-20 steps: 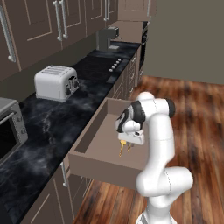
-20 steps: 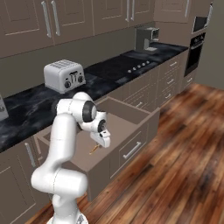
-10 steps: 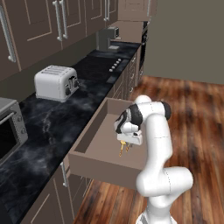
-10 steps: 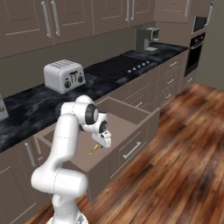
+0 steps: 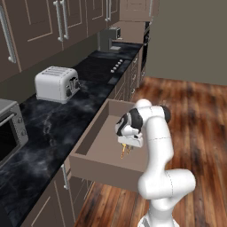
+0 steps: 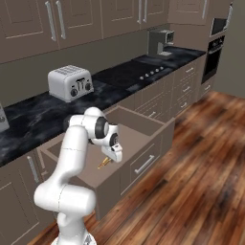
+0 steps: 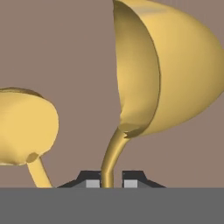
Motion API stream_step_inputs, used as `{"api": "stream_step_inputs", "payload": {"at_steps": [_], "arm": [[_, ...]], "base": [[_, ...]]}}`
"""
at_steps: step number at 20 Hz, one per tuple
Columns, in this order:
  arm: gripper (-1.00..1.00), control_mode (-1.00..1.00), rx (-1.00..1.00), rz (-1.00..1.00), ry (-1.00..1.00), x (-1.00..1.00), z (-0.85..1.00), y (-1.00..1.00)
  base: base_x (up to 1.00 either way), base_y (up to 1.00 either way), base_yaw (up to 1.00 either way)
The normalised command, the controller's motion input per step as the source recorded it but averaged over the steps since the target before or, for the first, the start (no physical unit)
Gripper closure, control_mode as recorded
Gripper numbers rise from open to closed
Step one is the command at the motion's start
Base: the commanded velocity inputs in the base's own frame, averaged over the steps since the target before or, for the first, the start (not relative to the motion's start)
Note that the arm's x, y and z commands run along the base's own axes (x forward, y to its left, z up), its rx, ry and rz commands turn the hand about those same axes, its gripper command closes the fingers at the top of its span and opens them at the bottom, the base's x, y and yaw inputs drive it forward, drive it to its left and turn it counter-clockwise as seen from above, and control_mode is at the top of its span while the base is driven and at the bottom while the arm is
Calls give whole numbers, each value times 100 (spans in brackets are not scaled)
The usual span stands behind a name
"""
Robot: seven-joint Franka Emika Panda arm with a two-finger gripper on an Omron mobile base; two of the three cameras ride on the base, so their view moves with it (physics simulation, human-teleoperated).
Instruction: Organize the utensils by type. Pick up the wooden spoons from the counter and place them in the open cabinet. Then pick up the metallic utensils from the counter and place them in the open drawer.
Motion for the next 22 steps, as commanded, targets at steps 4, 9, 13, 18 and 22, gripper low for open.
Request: {"api": "stream_step_inputs", "payload": {"at_steps": [4, 9, 13, 18, 22], "arm": [[100, -100, 0, 0, 0, 17, -15, 0], [100, -100, 0, 0, 0, 20, -9, 0], [100, -100, 0, 0, 0, 23, -12, 0], [100, -100, 0, 0, 0, 21, -6, 0], [100, -100, 0, 0, 0, 12, -8, 0]], "base": [[0, 0, 0], [0, 0, 0], [0, 0, 0], [0, 0, 0], [0, 0, 0]]}}
